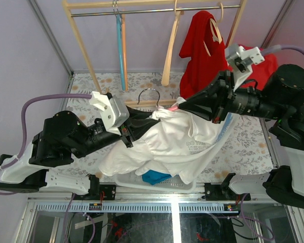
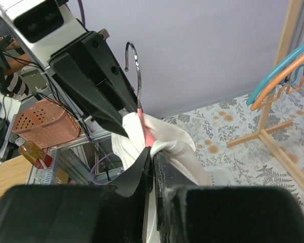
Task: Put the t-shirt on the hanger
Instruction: Place the T-shirt on the hanger, then flatten out the T-shirt on the hanger.
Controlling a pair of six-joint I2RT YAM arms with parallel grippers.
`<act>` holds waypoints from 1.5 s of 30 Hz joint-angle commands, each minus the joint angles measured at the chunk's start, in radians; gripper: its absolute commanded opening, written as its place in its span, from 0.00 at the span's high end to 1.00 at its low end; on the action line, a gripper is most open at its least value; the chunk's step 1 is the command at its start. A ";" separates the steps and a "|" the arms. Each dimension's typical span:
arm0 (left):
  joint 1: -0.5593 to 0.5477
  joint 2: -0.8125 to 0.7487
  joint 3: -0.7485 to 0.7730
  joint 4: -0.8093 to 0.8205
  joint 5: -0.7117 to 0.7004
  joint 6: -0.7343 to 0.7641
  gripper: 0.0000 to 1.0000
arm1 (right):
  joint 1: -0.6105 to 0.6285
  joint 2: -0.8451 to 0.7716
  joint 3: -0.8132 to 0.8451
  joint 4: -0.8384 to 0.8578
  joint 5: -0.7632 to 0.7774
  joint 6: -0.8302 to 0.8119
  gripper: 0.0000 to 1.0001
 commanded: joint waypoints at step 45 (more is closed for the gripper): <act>-0.002 -0.189 -0.229 -0.070 -0.215 -0.202 1.00 | 0.011 -0.360 -0.612 0.300 0.145 0.036 0.96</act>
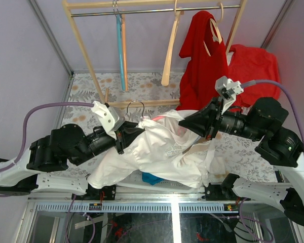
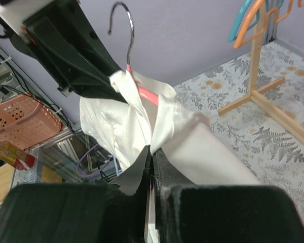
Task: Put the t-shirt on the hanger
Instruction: Flatten out the T-shirt on the hanger.
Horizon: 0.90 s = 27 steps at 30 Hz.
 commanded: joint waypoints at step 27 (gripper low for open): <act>-0.001 0.182 0.214 0.166 -0.047 0.118 1.00 | 0.008 0.093 0.096 0.106 -0.198 0.022 0.97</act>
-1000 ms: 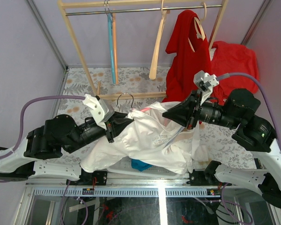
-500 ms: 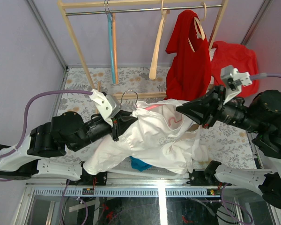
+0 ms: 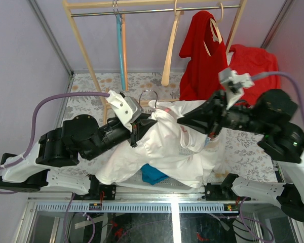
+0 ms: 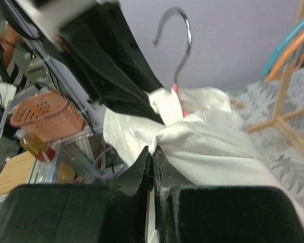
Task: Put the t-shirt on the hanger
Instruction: Flatten out the T-shirt on the hanger.
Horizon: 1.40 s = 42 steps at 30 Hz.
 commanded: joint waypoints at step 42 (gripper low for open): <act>0.002 -0.291 -0.409 0.084 0.260 -0.061 1.00 | 0.008 -0.068 -0.123 -0.246 0.093 -0.218 0.51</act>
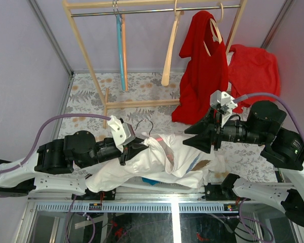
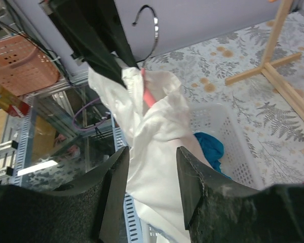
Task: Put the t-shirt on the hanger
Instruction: Flatten out the T-shirt on the hanger.
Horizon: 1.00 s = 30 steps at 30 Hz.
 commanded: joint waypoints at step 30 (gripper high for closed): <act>0.002 -0.040 0.025 0.012 0.080 -0.015 1.00 | 0.006 0.118 0.051 -0.058 -0.094 -0.125 0.47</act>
